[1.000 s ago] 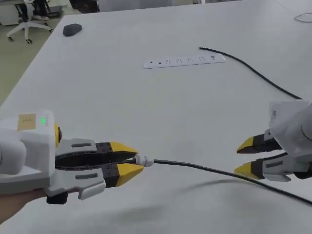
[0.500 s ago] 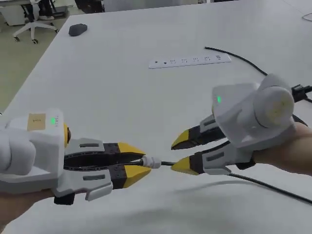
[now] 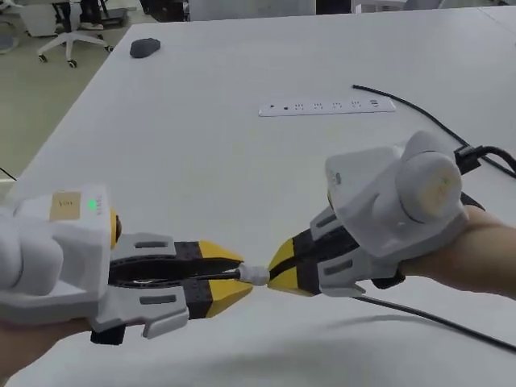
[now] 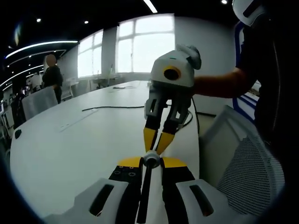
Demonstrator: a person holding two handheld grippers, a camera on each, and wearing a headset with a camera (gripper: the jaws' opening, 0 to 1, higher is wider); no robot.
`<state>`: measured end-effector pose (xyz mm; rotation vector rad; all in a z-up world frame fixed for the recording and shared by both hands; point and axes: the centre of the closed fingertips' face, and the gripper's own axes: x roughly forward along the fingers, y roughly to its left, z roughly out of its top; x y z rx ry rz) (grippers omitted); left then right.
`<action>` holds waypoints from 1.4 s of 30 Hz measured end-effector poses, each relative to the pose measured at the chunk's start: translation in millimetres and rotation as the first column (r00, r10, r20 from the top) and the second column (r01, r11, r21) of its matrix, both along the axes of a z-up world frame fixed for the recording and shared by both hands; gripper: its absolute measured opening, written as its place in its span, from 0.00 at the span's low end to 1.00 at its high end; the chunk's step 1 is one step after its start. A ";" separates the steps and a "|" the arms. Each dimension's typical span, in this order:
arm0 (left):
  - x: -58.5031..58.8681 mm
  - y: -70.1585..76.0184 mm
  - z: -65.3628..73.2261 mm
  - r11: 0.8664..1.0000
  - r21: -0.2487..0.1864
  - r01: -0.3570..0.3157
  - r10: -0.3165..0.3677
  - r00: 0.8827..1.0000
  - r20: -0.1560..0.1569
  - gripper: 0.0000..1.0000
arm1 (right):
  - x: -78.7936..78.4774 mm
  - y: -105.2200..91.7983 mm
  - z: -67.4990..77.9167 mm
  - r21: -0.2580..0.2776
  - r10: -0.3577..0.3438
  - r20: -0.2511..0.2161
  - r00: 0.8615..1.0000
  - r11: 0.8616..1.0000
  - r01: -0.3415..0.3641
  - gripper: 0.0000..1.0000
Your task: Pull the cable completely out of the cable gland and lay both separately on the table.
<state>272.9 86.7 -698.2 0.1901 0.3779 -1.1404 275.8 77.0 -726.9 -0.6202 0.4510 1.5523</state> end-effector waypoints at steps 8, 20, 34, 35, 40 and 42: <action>-2.7 32.0 12.8 0.995 -0.041 -0.095 0.096 0.995 0.022 0.15 | 13.7 -15.1 -3.2 -0.041 -0.064 0.025 0.998 0.997 0.065 0.00; -22.0 92.3 20.6 0.963 -0.059 -0.262 0.265 0.964 0.040 0.15 | 26.0 -15.7 -2.6 -0.053 -0.103 0.027 0.994 0.993 0.104 0.00; -40.5 145.8 -19.0 0.875 -0.135 -0.465 0.465 0.885 -0.039 0.15 | 36.3 70.2 4.2 0.142 -0.287 -0.218 0.933 0.936 0.321 0.00; -39.9 147.8 -20.7 0.870 -0.136 -0.474 0.474 0.880 -0.036 0.15 | 37.0 77.6 3.6 0.155 -0.293 -0.227 0.929 0.931 0.331 0.00; -31.9 167.3 -45.9 0.810 -0.150 -0.567 0.564 0.823 -0.067 0.15 | 37.8 123.3 -3.1 0.248 -0.285 -0.339 0.897 0.892 0.377 0.00; -30.8 169.5 -55.0 0.814 -0.134 -0.565 0.565 0.824 -0.043 0.15 | 42.3 131.9 -15.3 0.231 -0.310 -0.360 0.880 0.884 0.406 0.00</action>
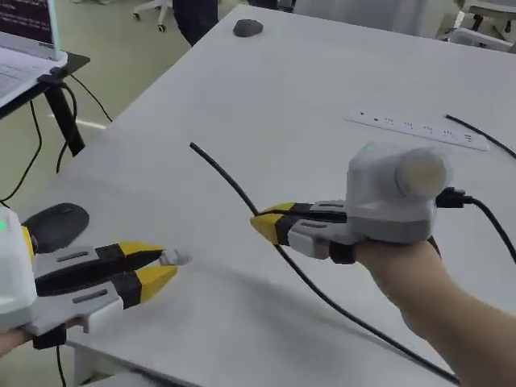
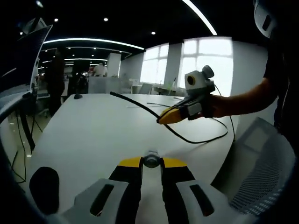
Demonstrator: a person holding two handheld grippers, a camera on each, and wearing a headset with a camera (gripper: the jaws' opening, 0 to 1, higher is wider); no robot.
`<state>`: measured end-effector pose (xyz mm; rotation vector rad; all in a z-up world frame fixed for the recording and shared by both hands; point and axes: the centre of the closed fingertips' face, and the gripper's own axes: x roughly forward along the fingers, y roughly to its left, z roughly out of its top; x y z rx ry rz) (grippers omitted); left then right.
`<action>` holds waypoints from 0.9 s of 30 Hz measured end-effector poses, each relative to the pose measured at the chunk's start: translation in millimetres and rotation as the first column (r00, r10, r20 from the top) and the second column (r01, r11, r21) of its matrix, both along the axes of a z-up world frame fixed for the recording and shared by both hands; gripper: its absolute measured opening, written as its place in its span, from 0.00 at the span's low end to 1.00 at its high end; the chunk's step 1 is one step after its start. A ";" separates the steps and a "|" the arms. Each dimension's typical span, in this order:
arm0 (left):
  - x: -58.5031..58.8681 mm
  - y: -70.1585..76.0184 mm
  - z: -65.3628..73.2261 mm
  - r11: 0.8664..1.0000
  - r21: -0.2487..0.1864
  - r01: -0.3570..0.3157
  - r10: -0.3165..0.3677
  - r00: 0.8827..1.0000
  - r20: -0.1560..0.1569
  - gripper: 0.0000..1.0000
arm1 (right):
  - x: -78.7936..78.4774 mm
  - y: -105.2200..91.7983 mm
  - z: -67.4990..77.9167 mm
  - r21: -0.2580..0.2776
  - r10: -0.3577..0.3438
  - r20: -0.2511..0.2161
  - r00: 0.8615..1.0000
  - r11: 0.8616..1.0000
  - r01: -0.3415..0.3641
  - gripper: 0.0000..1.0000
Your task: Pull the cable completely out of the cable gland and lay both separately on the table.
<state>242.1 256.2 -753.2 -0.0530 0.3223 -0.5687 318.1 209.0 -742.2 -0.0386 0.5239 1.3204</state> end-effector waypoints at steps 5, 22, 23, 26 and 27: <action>7.2 8.6 -19.0 0.999 0.026 -0.046 0.046 0.999 0.001 0.15 | 13.4 22.8 -24.9 -0.016 -0.052 -0.002 0.999 0.999 0.052 0.00; 5.8 12.5 -46.4 0.995 -0.029 -0.097 0.095 0.994 -0.052 0.15 | 32.2 41.4 -65.7 -0.095 -0.137 0.005 0.991 0.986 0.136 0.00; 5.8 12.2 -48.1 0.995 -0.022 -0.094 0.093 0.994 -0.053 0.15 | 31.4 42.1 -67.3 -0.098 -0.133 0.007 0.991 0.986 0.133 0.00; 4.7 10.9 -52.1 0.996 0.007 -0.084 0.084 0.995 -0.050 0.15 | 27.8 44.6 -67.4 -0.108 -0.091 0.073 0.993 0.989 0.098 0.00; 4.7 13.0 -52.8 0.996 0.004 -0.086 0.086 0.995 -0.043 0.15 | 24.9 46.1 -67.5 -0.122 -0.063 0.112 0.992 0.990 0.077 0.00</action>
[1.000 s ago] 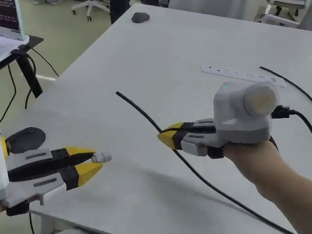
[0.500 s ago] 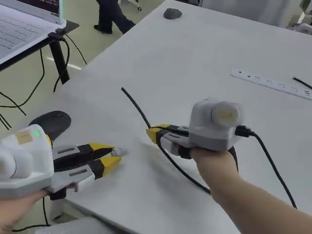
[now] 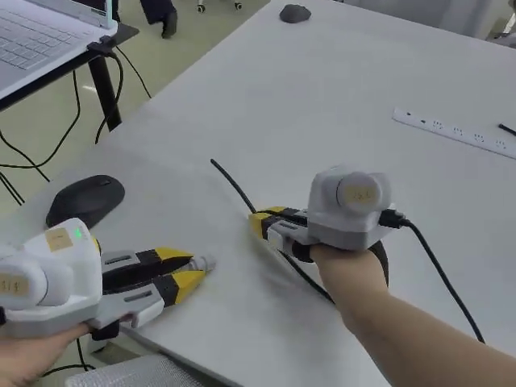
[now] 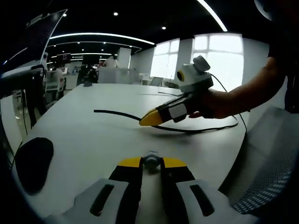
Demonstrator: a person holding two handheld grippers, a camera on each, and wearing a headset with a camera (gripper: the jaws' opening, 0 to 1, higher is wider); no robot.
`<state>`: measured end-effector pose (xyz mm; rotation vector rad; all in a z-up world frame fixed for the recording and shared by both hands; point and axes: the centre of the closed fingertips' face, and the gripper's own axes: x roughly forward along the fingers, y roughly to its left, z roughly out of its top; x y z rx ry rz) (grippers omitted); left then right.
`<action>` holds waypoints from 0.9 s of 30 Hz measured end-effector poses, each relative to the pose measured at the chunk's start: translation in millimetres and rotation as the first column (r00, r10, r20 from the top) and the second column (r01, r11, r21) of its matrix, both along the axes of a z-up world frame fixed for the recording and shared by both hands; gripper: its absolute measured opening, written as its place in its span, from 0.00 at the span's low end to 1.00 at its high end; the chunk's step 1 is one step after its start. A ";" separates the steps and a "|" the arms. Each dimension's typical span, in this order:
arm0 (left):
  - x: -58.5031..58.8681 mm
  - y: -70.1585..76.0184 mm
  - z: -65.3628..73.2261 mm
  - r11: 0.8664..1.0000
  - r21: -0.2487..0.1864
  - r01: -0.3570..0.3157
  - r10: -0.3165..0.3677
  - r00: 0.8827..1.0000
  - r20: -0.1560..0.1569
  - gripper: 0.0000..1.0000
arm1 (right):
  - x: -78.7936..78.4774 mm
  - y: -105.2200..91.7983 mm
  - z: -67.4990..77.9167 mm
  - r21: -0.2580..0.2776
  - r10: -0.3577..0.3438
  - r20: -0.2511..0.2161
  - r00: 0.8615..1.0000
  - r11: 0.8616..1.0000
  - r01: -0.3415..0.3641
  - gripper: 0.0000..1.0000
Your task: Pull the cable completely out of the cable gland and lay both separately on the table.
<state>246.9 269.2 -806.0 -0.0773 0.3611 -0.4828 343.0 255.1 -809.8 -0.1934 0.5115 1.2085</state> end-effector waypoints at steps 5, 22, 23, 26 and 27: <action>-0.8 -1.9 0.0 1.000 0.001 -0.008 0.008 1.000 0.007 0.15 | -4.7 2.4 -7.4 -0.067 0.053 0.085 0.995 0.997 -0.047 0.00; 0.0 -9.3 2.1 0.999 -0.043 -0.024 0.024 1.000 -0.008 0.45 | 0.2 -3.3 -8.9 -0.139 0.094 0.182 0.979 0.988 -0.069 0.29; 0.2 -10.2 2.4 0.999 -0.042 -0.023 0.023 1.000 -0.006 0.50 | 1.3 -4.3 -8.5 -0.136 0.090 0.178 0.980 0.988 -0.066 0.37; 4.1 -10.9 6.3 0.998 -0.047 -0.042 0.042 0.999 0.000 0.76 | 3.8 -12.1 -8.3 -0.142 0.079 0.167 0.983 0.988 -0.055 0.52; 5.0 -10.8 8.7 0.998 -0.050 -0.043 0.044 0.999 0.007 0.82 | 4.6 -17.0 -6.4 -0.140 0.077 0.167 0.983 0.989 -0.054 0.54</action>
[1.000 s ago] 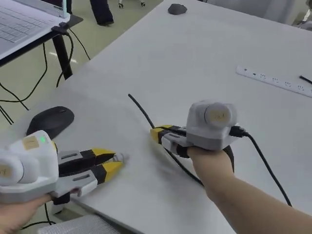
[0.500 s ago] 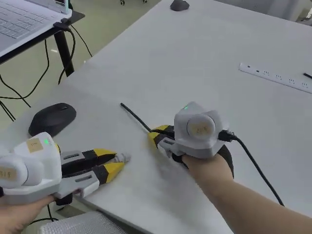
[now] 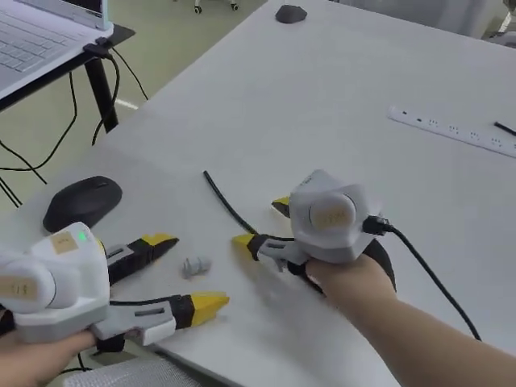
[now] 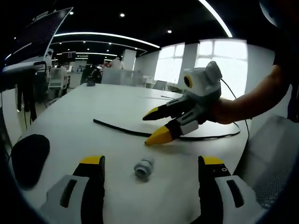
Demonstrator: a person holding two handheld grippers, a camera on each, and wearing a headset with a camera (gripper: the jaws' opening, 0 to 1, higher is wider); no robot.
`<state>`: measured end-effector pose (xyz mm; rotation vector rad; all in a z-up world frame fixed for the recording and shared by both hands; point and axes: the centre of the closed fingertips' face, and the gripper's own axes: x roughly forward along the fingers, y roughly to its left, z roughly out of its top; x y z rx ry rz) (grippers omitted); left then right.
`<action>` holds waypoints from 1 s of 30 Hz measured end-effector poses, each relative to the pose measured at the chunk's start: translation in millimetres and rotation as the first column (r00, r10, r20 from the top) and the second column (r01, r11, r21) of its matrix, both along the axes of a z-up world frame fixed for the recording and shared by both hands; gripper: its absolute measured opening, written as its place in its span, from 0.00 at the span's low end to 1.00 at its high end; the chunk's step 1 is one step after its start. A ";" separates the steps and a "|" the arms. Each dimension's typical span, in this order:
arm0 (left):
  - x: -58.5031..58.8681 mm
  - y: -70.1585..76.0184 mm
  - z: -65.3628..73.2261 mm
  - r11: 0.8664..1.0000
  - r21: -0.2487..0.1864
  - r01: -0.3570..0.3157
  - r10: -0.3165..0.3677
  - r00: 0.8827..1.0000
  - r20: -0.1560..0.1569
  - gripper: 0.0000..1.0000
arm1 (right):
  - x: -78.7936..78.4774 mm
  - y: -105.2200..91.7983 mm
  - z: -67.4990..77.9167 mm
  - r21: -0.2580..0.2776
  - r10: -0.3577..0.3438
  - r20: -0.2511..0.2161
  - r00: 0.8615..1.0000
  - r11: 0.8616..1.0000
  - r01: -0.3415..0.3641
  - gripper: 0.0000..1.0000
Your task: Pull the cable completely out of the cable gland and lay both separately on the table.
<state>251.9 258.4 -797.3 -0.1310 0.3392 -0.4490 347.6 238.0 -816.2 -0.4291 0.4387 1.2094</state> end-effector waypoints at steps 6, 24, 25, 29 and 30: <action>9.0 -14.9 26.2 0.999 0.009 0.052 -0.052 0.998 0.045 0.88 | 12.7 -15.6 35.6 0.152 -0.028 0.026 0.999 0.988 0.024 0.80; 36.3 -33.2 63.5 0.983 0.079 0.164 -0.167 0.985 0.039 1.00 | 29.7 -203.9 65.0 0.024 -0.109 -0.044 0.993 0.994 0.110 0.99; 38.3 -34.1 65.5 0.982 0.078 0.170 -0.174 0.984 0.041 1.00 | 31.0 -218.5 67.0 0.019 -0.130 -0.048 0.990 0.991 0.131 0.99; 45.3 -42.4 69.9 0.971 0.103 0.216 -0.219 0.975 0.025 1.00 | 31.9 -282.0 75.6 -0.004 -0.232 -0.031 0.972 0.973 0.232 0.99; 47.9 -46.5 72.3 0.968 0.105 0.226 -0.229 0.973 0.022 1.00 | 29.1 -295.4 77.9 0.000 -0.254 -0.032 0.967 0.967 0.254 0.99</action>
